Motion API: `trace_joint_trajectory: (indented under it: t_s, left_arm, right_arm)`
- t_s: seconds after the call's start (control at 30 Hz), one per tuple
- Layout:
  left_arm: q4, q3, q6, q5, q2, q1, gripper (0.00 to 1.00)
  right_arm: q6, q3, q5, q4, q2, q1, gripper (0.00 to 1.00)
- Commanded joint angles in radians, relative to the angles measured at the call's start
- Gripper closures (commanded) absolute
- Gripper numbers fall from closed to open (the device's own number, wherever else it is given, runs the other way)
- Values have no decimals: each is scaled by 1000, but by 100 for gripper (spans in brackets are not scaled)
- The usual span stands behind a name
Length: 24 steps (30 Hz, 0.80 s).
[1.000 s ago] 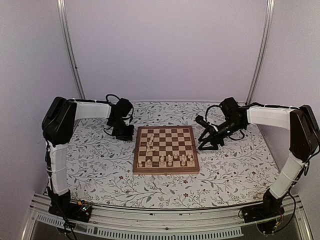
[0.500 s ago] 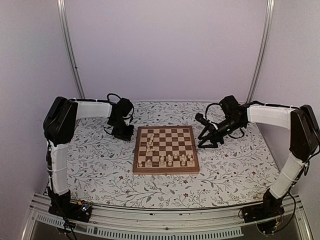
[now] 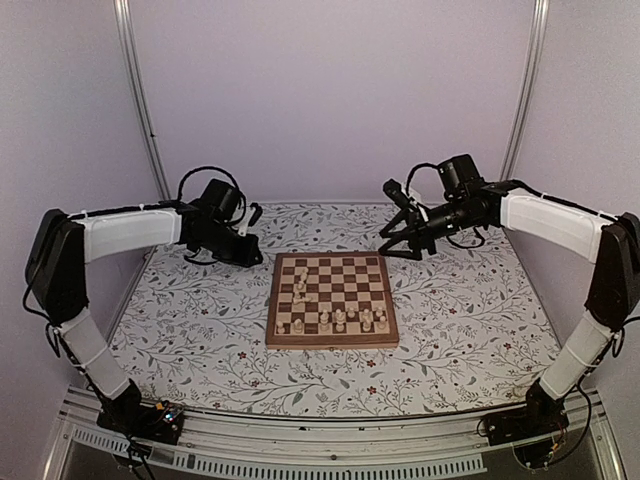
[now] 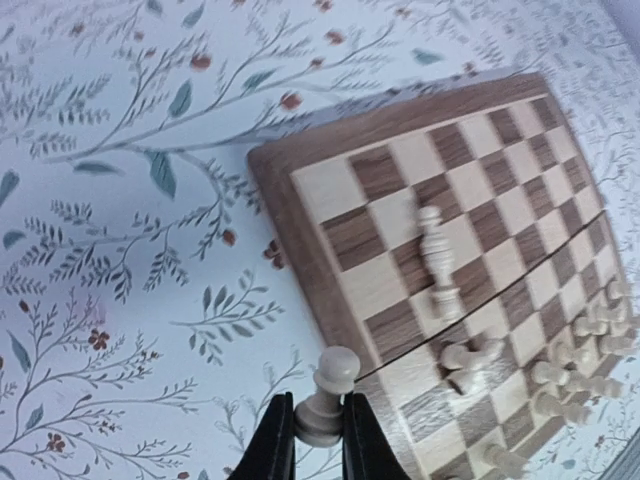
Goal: Set up the chess pieces on the board
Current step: Place the chess piece on the chessboard.
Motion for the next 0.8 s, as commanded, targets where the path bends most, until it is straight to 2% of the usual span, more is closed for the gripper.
trace_joint_trajectory:
  t_s: [0.0,0.23,0.43,0.77]
  left_arm:
    - [231,-70,50,126,-95,-73,92]
    - [470,-182,144,125,-194,-234,91]
    - [490,-163,148,133,-184,-281,90]
    - [490,-132,159,132,-159,-329,89]
  right_arm:
    - [83,95,-71,9,62,71,37]
    - [193,266,-132,-9,210,127,38]
    - [294,365,-205,-26,322,155,38]
    - [348,390,-276,-31,406,168,44]
